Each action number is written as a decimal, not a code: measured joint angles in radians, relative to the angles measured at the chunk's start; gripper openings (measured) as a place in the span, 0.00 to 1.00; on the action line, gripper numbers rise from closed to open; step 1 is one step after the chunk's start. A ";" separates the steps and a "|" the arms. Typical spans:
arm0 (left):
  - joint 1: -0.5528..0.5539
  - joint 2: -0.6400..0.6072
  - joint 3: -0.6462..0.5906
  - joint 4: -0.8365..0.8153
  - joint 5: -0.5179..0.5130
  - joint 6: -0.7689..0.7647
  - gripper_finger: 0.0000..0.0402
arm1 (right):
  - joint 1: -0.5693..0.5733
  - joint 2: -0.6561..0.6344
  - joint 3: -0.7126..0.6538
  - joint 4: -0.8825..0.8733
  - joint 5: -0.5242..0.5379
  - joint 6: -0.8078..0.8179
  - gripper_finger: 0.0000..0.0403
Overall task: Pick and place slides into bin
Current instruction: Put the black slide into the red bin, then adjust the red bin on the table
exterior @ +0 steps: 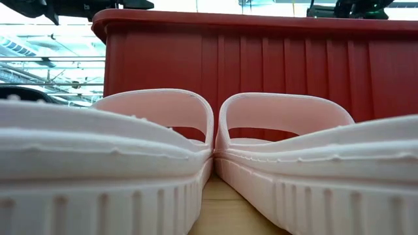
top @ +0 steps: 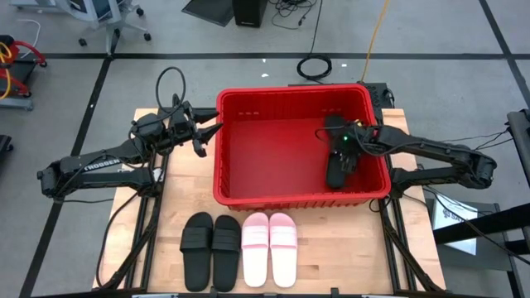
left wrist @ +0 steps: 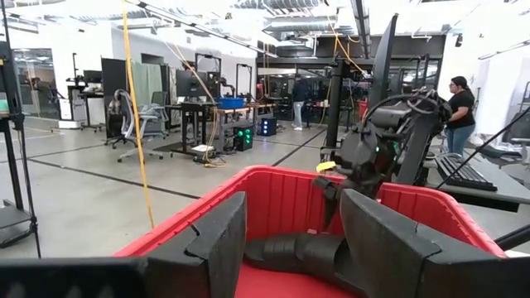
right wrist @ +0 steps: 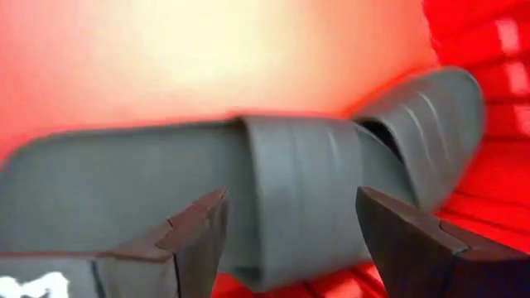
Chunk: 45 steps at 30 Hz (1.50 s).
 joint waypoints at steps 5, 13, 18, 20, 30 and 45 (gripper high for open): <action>0.000 0.000 0.000 0.000 0.000 0.000 0.50 | 0.000 0.000 0.030 0.022 -0.125 -0.005 0.63; 0.000 0.000 0.000 -0.001 0.000 0.002 0.50 | 0.012 0.022 -0.020 0.246 -0.235 -0.081 0.62; 0.000 0.000 0.000 -0.008 0.000 0.002 0.50 | 0.020 0.105 -0.032 0.255 -0.234 -0.098 0.62; 0.000 0.000 0.000 -0.013 0.000 0.001 0.50 | 0.020 0.136 -0.033 0.245 -0.234 -0.095 0.62; 0.000 0.000 0.000 -0.022 0.000 0.001 0.50 | 0.021 0.166 -0.006 0.018 -0.095 -0.065 0.61; 0.000 0.000 0.000 -0.024 -0.001 0.001 0.50 | 0.019 0.087 0.044 0.105 -0.044 -0.070 0.60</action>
